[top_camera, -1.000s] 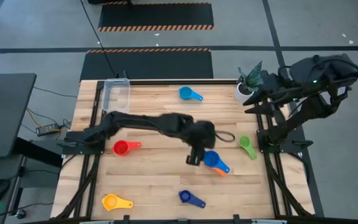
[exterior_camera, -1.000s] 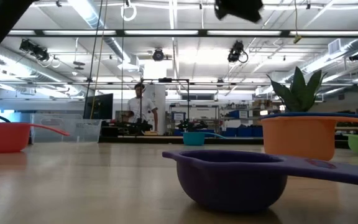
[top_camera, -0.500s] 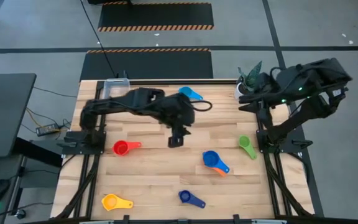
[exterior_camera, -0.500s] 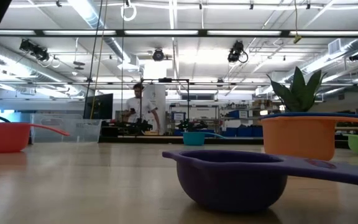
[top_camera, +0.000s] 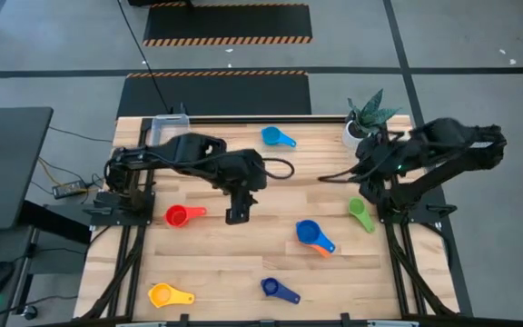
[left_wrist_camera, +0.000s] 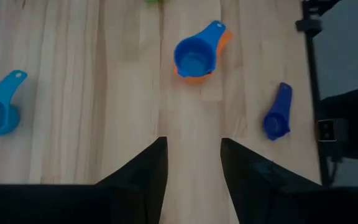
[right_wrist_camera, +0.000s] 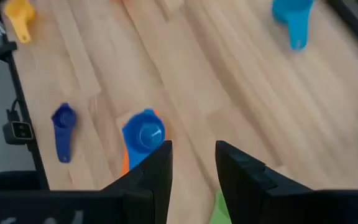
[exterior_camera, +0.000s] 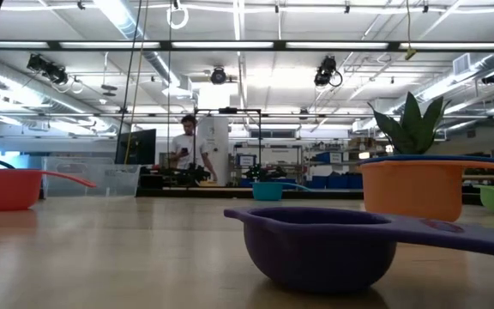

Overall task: Nest measuring cups in basket
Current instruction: Stack the blue measuring cup on top of the orange measuring cup

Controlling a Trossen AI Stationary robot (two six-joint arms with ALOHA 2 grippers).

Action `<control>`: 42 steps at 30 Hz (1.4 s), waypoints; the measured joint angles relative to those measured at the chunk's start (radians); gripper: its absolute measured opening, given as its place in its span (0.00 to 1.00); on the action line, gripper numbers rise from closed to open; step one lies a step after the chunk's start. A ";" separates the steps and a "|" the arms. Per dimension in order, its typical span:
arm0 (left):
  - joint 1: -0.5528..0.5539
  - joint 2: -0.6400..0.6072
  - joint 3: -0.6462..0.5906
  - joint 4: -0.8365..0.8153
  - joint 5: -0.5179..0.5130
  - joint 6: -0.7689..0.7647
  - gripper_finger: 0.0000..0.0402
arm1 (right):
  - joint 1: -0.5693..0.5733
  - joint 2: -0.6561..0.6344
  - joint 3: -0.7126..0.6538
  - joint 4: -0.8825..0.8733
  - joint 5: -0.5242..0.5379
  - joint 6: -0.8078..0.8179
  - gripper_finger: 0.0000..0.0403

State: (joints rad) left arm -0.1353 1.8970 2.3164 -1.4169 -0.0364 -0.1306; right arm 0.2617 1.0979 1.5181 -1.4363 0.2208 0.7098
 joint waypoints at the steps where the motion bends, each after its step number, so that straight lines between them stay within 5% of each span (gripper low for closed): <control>1: -0.005 0.008 -0.003 -0.007 -0.009 -0.008 0.39 | 0.003 -0.018 -0.047 0.029 -0.009 0.023 0.32; 10: -0.062 0.025 -0.306 0.180 -0.010 -0.071 0.39 | 0.031 -0.085 -0.382 0.221 -0.092 0.160 0.32; 18: -0.109 0.019 -0.655 0.628 0.058 -0.212 0.39 | 0.057 -0.084 -0.558 0.240 -0.100 0.294 0.32; 25: -0.139 0.019 -0.887 1.087 -0.033 -0.463 0.39 | 0.059 -0.084 -0.689 0.305 -0.103 0.363 0.32; 29: -0.151 0.018 -0.960 1.238 -0.090 -0.503 0.39 | 0.059 -0.084 -0.770 0.412 -0.134 0.368 0.32; 35: -0.162 0.029 -1.002 1.253 -0.223 -0.520 0.39 | 0.059 -0.084 -0.884 0.634 -0.140 0.349 0.32; 42: -0.162 0.099 -1.002 1.302 -0.233 -0.516 0.39 | 0.059 -0.083 -0.998 0.812 -0.139 0.394 0.32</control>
State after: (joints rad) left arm -0.2970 1.9956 1.3144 -0.1148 -0.2691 -0.6469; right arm 0.3206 1.0147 0.5204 -0.6243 0.0819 1.1040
